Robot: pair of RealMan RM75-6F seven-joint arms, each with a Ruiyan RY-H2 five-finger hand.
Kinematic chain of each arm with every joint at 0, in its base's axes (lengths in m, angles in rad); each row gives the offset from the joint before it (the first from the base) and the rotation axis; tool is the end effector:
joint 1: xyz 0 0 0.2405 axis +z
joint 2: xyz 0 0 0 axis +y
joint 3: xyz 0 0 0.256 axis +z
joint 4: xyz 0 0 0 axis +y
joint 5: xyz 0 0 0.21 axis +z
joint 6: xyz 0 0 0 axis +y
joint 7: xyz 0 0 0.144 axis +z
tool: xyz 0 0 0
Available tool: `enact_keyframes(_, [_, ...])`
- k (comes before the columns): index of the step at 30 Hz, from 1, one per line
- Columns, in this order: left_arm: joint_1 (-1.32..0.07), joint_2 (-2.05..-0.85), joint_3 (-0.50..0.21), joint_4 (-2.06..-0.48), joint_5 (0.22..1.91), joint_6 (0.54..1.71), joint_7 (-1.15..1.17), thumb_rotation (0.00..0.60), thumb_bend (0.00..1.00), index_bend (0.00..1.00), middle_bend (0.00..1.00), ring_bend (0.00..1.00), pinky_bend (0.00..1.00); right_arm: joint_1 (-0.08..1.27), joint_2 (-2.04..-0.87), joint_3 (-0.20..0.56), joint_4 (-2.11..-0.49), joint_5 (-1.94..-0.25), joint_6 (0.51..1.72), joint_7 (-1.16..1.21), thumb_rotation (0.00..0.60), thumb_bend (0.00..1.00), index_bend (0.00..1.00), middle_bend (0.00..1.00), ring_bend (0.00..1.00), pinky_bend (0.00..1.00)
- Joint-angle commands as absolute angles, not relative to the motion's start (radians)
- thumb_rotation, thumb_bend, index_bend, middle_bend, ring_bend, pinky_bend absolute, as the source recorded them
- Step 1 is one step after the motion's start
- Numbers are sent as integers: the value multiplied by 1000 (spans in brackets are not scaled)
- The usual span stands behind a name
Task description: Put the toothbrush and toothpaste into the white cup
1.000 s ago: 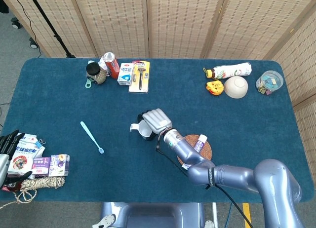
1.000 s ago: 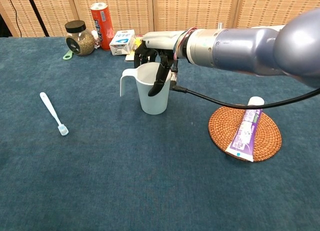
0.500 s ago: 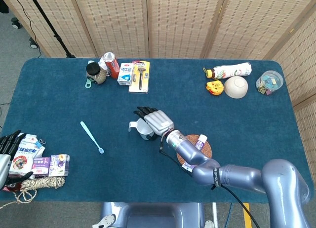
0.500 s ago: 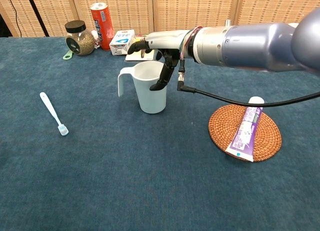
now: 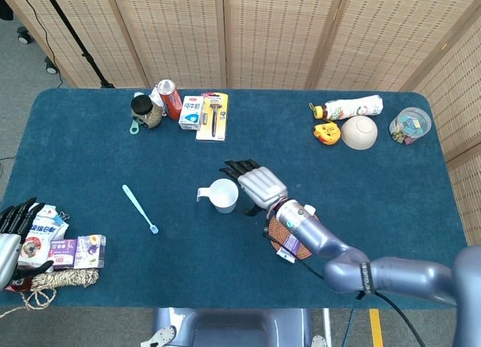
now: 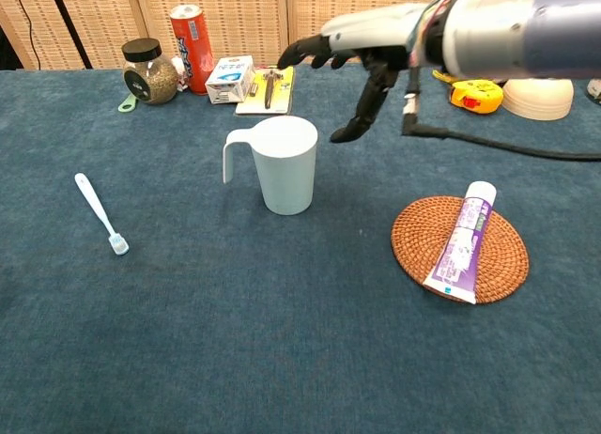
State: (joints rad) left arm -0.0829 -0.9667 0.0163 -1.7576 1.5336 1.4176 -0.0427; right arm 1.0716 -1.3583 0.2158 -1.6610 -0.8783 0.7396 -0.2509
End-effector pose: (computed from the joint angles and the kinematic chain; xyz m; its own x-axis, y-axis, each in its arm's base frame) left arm -0.2983 0.1637 0.1741 0.3671 0.1365 0.9201 0.9299 -0.0297 -0.3666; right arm -0.0410 -0.3710 0.0109 0.4162 -0.4037 0.8147 -0.8367 -0.5208 0.1694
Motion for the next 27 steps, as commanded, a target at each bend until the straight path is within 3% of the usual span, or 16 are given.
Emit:
enact_keyframes(1, [-100, -976, 11, -1741, 1546, 1404, -54, 600, 9, 0, 0, 0, 0, 953, -1146, 169, -1822, -1021, 855, -265, 600, 287, 0, 0, 0, 16])
enact_keyframes(3, [-127, -985, -3, -1718, 1544, 1377, -67, 600, 8, 0, 0, 0, 0, 862, -1043, 133, -1869, -1121, 966, -265, 600, 267, 0, 0, 0, 6])
enact_keyframes(5, [-149, -991, -17, -1694, 1534, 1354, -83, 600, 8, 0, 0, 0, 0, 788, -987, 103, -1872, -1207, 1041, -225, 600, 178, 0, 0, 0, 1])
enact_keyframes(8, [-182, -995, -28, -1666, 1523, 1309, -101, 600, 9, 0, 0, 0, 0, 706, -955, 71, -1834, -1301, 1123, -147, 600, 9, 0, 0, 0, 0])
enact_keyframes(10, [-206, -993, -31, -1650, 1524, 1276, -109, 600, 9, 0, 0, 0, 0, 645, -950, 48, -1786, -1348, 1184, -89, 600, 0, 0, 0, 0, 0])
enact_keyframes(18, [-306, -1036, -42, -1548, 1607, 1215, -152, 600, 9, 0, 0, 0, 0, 426, -1103, -29, -1486, -1487, 1419, 125, 600, 0, 0, 0, 0, 0])
enact_keyframes(27, [-425, -1147, -47, -1451, 1652, 1113, -84, 600, 10, 0, 0, 0, 0, 277, -1262, -65, -1296, -1524, 1526, 281, 600, 0, 0, 0, 0, 0])
